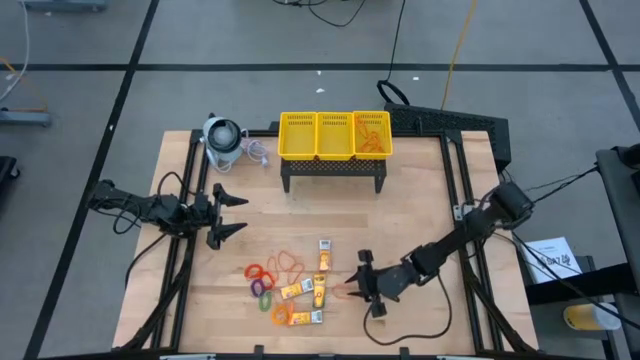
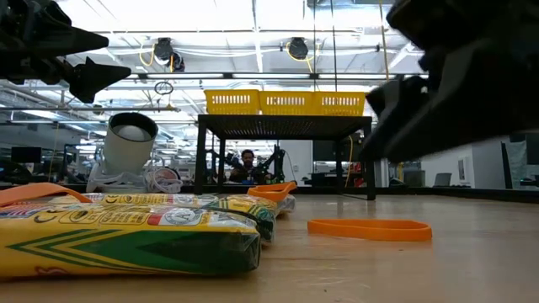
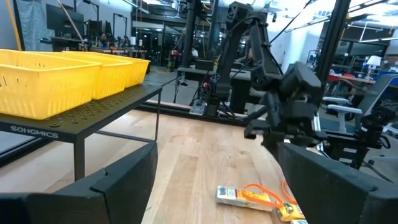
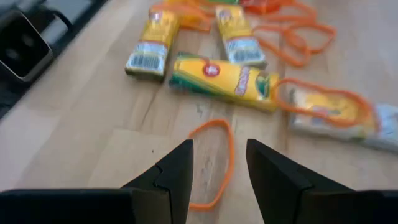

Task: Pick & Place Office Desk Supplies
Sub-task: Put the orange rubber band into the right yellow bin on the shelf

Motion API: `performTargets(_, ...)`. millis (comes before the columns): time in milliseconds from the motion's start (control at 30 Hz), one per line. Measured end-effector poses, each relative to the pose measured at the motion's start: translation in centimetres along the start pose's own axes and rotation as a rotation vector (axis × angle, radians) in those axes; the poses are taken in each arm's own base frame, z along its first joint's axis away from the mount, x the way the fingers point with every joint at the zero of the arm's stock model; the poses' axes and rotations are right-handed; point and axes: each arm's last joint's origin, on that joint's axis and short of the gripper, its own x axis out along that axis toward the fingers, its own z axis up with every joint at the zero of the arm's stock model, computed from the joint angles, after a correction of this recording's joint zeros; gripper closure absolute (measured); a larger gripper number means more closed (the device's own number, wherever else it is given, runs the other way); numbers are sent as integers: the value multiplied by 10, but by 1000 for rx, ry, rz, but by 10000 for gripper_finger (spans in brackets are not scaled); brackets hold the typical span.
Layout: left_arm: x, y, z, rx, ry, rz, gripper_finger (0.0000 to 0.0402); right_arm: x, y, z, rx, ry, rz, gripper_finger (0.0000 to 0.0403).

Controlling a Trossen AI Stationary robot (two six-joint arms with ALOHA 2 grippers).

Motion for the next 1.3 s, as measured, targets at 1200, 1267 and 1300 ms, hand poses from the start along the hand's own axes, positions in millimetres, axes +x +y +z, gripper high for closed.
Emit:
performTargets(1200, 0, 0, 0, 0, 0, 0, 62, 12, 0, -25, -40, 116, -62, 400)
performTargets(1267, 0, 0, 0, 0, 0, 0, 62, 13, 0, -23, -60, 92, -61, 401)
performTargets(1300, 0, 0, 0, 0, 0, 0, 62, 13, 0, -21, -69, 72, -57, 401)
